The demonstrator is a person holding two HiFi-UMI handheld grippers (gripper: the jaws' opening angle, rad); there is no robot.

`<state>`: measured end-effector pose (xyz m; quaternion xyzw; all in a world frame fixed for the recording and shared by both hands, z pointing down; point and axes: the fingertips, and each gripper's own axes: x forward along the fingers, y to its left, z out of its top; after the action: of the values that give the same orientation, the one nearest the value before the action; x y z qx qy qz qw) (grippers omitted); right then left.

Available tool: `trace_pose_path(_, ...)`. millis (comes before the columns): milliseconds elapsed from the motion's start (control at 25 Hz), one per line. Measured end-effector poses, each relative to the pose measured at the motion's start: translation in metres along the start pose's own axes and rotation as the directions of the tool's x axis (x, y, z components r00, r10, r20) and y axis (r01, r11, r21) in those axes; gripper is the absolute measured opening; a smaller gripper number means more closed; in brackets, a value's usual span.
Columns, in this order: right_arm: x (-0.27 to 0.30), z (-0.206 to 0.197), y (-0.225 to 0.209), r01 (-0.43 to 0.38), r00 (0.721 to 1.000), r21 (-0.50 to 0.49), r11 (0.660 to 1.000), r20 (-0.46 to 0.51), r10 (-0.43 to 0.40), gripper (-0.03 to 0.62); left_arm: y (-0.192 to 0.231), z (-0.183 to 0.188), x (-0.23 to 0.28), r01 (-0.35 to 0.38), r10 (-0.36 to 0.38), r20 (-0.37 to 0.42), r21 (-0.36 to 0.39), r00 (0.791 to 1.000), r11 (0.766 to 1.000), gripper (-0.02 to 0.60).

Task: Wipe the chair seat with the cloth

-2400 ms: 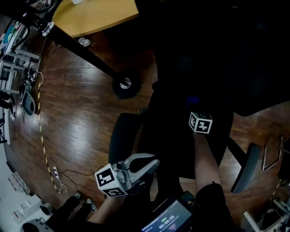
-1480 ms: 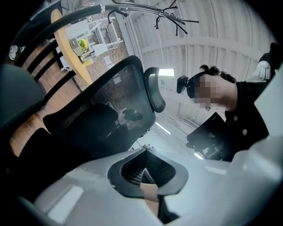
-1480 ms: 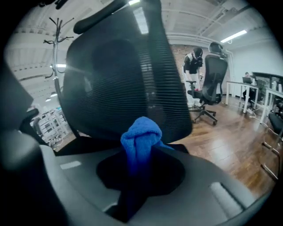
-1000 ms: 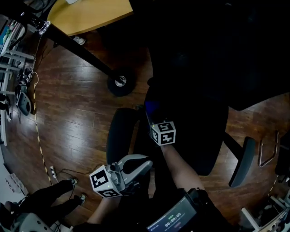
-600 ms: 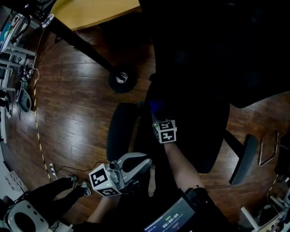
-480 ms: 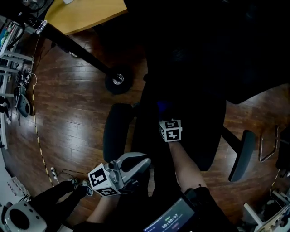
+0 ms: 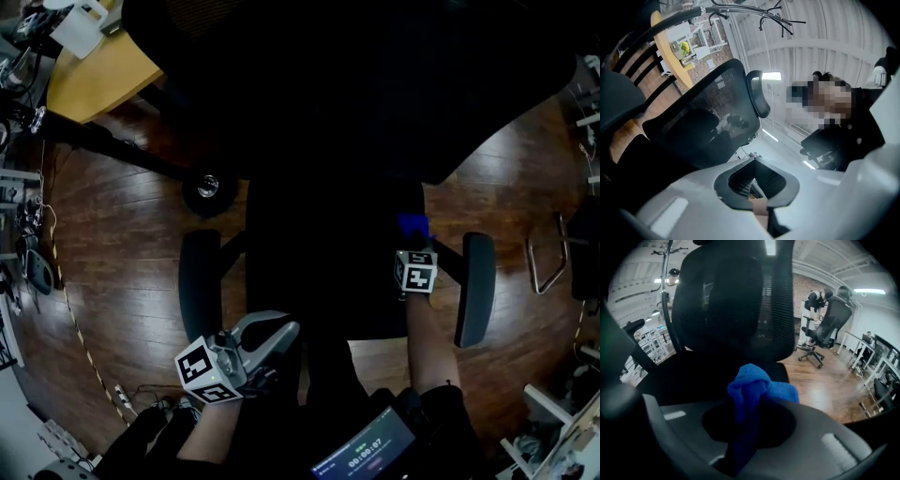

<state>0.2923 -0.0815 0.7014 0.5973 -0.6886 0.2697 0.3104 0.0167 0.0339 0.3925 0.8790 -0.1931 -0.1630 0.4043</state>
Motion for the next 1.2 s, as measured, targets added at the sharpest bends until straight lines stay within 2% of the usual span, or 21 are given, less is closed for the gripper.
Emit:
trace_pose_path(120,-0.01,0.001,-0.016,-0.01,1.0,0.047,0.999,0.023,0.009,0.058,-0.005,0.0,0.007,0.01,-0.01,-0.01,0.003,1.0,1.0,0.003)
trace_pose_path(240,-0.011,0.002,-0.017,-0.026,0.999,0.041,0.999,0.04,0.025,0.058,-0.007,-0.002,0.008,0.012,-0.012,-0.017,0.008,1.0,1.0,0.003)
trace_pose_path(320,-0.012,0.004,-0.014,-0.043,0.998,0.044,0.998,0.057,0.04,0.058,-0.006,-0.004,0.003,0.003,-0.003,-0.013,0.01,1.0,1.0,0.003)
trace_pose_path(440,-0.022,0.01,0.008,-0.073,0.99,0.103,0.992,0.127,0.06,0.058,-0.003,0.0,-0.007,-0.011,0.011,0.009,0.016,1.0,1.0,0.003)
trace_pose_path(520,-0.027,0.016,0.049,-0.144,0.978,0.113,0.983,0.168,0.124,0.058,-0.003,0.007,-0.014,-0.026,0.025,0.034,0.02,0.999,0.999,0.003)
trace_pose_path(640,-0.029,0.023,0.138,-0.291,0.946,0.087,0.953,0.175,0.273,0.058,-0.004,0.019,-0.028,-0.052,0.051,0.071,0.025,0.996,0.998,0.003)
trace_pose_path(800,-0.025,0.032,0.265,-0.471,0.875,0.075,0.879,0.165,0.455,0.058,-0.003,0.029,-0.052,-0.094,0.09,0.121,0.032,0.989,0.995,0.003)
trace_pose_path(960,-0.016,0.027,0.369,-0.592,0.803,0.042,0.804,0.111,0.586,0.059,0.001,0.032,-0.075,-0.138,0.129,0.165,0.039,0.978,0.99,0.003)
trace_pose_path(1080,-0.013,0.009,0.421,-0.659,0.752,-0.025,0.752,0.005,0.659,0.058,0.004,0.036,-0.095,-0.177,0.166,0.201,0.041,0.965,0.983,0.003)
trace_pose_path(1200,-0.008,-0.004,0.43,-0.652,0.758,-0.072,0.755,-0.047,0.65,0.058,0.005,0.039,-0.107,-0.2,0.185,0.224,0.045,0.957,0.979,0.003)
